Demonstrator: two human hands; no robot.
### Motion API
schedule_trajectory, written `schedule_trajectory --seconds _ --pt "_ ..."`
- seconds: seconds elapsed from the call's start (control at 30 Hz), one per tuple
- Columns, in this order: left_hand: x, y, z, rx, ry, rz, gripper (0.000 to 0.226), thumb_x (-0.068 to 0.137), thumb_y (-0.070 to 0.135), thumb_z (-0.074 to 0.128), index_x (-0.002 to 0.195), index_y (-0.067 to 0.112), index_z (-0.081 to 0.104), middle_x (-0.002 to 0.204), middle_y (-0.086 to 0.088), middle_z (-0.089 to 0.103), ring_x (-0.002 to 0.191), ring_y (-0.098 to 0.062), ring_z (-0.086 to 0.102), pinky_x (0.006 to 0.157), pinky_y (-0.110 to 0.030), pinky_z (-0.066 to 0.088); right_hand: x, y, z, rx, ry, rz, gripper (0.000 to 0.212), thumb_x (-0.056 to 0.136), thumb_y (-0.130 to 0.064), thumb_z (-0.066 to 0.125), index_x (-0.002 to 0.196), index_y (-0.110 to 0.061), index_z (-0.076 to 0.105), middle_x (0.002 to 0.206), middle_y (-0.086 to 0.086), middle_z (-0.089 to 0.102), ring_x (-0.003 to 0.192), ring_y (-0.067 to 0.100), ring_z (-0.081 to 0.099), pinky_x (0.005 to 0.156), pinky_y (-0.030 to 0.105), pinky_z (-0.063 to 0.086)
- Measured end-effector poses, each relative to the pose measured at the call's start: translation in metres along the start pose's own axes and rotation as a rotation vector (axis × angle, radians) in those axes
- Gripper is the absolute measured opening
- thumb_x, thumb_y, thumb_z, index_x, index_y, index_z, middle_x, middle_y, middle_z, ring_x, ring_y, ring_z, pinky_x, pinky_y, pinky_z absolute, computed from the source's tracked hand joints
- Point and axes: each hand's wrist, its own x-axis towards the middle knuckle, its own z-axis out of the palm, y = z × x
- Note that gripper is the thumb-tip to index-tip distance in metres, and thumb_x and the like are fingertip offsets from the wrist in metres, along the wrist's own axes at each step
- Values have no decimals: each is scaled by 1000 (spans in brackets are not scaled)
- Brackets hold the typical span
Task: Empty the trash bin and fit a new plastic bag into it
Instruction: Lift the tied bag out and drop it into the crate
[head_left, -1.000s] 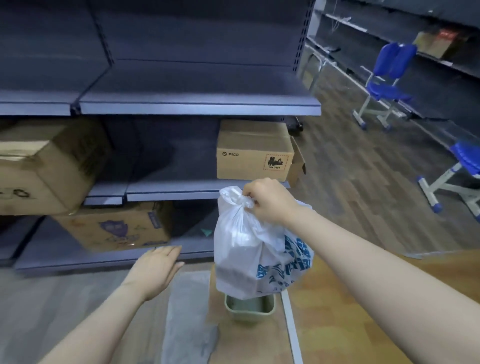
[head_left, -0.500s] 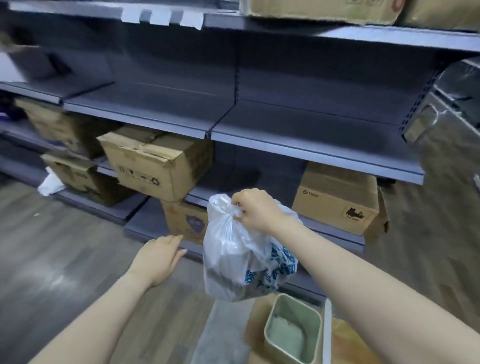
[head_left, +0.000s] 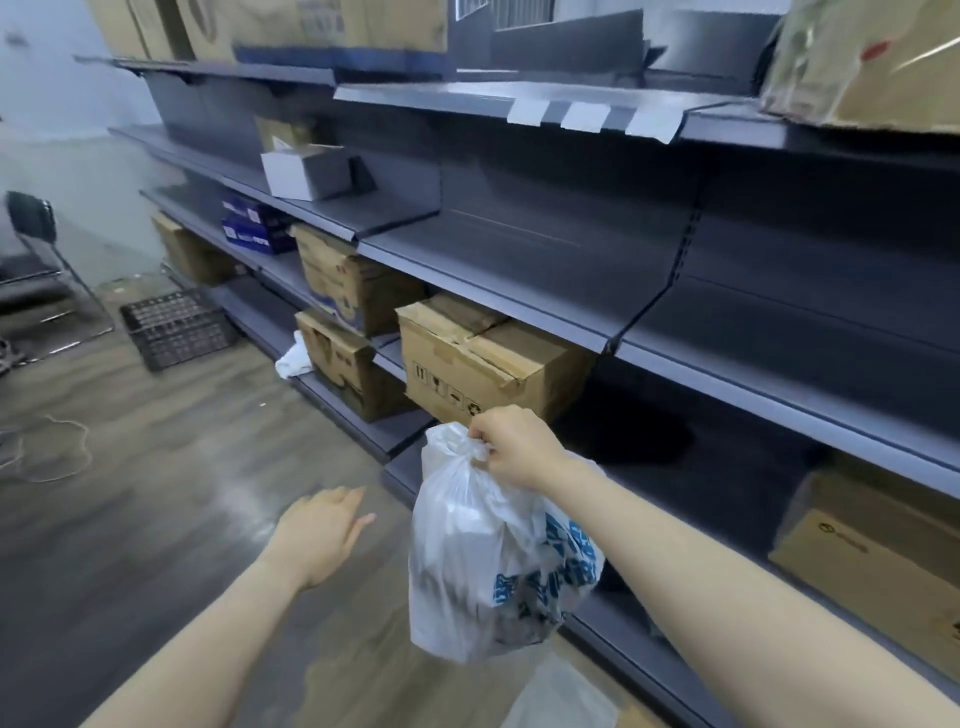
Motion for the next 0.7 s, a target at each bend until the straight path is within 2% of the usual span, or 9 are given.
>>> schedule_trajectory --seconds 0.3,0.53,0.7 --pt "59 -102 3 44 -76 -193 46 101 43 24 135 17 41 139 -2 51 126 -21 50 102 -31 39 128 -25 14 50 -17 -134 12 83 -20 61 94 -13 62 96 6 65 88 27 59 72 36 48" --pt "117 -157 -5 -1 -14 -374 47 101 43 25 140 19 36 140 -2 49 127 -20 49 101 -30 39 239 -35 26 38 -5 -283 15 82 -17 58 95 -12 65 95 8 67 88 30 60 67 33 43" --pt "136 -204 -9 -18 -13 -464 44 101 42 26 135 17 40 136 -2 52 124 -22 51 99 -32 40 313 -57 30 49 -39 -364 18 80 -11 55 93 -12 67 94 7 68 88 29 60 69 37 48"
